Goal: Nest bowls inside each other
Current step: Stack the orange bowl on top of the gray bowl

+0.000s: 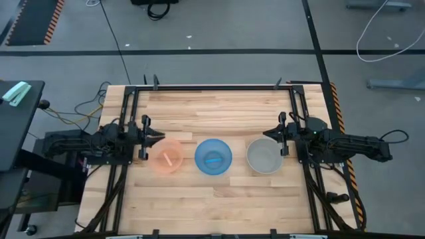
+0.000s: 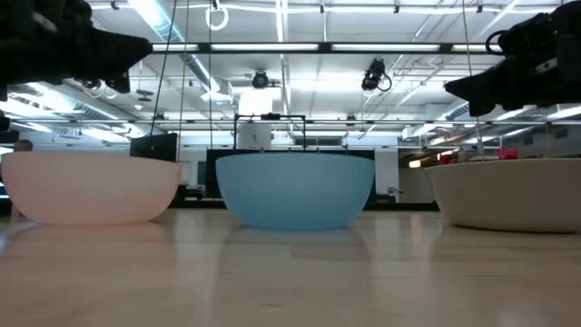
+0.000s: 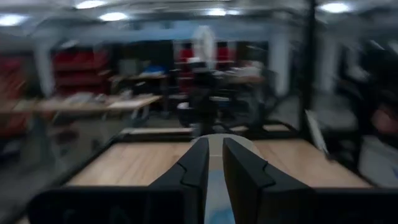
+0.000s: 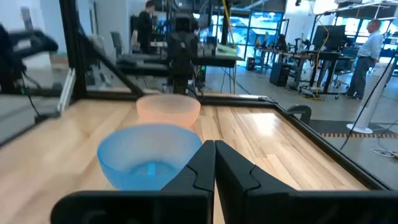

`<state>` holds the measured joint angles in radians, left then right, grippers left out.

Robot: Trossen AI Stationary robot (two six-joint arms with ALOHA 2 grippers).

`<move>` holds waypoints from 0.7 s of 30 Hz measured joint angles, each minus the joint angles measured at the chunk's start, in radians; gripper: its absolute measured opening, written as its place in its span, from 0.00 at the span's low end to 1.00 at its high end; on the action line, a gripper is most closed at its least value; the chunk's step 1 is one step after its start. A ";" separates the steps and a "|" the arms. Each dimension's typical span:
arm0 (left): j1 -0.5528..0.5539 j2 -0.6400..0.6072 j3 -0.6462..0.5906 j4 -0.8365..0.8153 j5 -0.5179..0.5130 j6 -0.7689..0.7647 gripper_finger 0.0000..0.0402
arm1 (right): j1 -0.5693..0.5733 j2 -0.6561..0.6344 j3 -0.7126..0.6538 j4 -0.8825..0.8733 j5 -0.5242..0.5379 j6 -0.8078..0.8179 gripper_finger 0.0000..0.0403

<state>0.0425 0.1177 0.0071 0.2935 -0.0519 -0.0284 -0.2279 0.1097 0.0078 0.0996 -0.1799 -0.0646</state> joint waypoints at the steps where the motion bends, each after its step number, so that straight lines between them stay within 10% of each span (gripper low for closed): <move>1: 0.000 0.000 0.000 -0.001 -0.056 -0.052 0.13 | 0.000 0.000 0.000 0.010 0.000 0.017 0.04; 8: 0.000 0.000 0.000 -0.052 -0.319 -0.170 0.12 | 0.000 0.000 0.000 0.038 0.000 0.092 0.04; 21: 0.000 0.000 0.055 -0.157 -0.347 -0.159 0.16 | 0.000 0.001 0.030 -0.031 0.121 0.235 0.07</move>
<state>0.0429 0.1177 0.0620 0.1368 -0.3985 -0.1875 -0.2283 0.1102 0.0383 0.0687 -0.0590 0.1701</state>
